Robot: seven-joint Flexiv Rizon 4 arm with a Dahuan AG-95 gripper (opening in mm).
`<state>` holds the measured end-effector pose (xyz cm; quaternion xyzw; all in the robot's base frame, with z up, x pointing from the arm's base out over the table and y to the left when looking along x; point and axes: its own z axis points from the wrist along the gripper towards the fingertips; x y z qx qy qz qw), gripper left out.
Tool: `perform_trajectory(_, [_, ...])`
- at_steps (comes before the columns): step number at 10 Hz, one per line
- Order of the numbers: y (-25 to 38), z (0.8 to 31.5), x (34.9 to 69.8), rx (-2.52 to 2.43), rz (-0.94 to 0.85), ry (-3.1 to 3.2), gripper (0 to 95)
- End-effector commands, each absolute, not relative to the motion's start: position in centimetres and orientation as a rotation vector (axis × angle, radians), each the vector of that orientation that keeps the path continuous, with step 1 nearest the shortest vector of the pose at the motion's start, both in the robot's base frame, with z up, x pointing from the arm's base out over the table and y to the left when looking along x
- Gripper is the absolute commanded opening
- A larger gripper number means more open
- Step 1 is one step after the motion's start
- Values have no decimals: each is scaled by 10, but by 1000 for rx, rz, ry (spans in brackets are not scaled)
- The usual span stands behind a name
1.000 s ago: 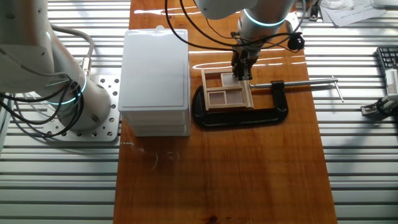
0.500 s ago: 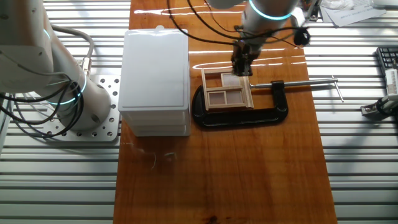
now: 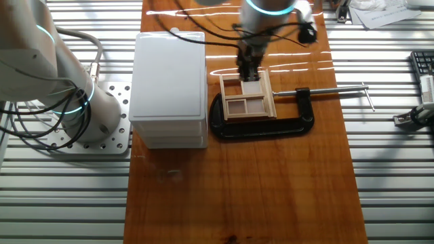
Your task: Open a sliding window
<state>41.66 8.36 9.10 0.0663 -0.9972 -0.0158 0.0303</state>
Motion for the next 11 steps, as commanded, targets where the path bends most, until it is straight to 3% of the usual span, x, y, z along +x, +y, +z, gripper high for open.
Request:
perform_trajectory(1, [83, 93, 418, 200, -103, -3138, 0])
perform_trajectory(11, [85, 112, 443, 239, -79, -3152, 0])
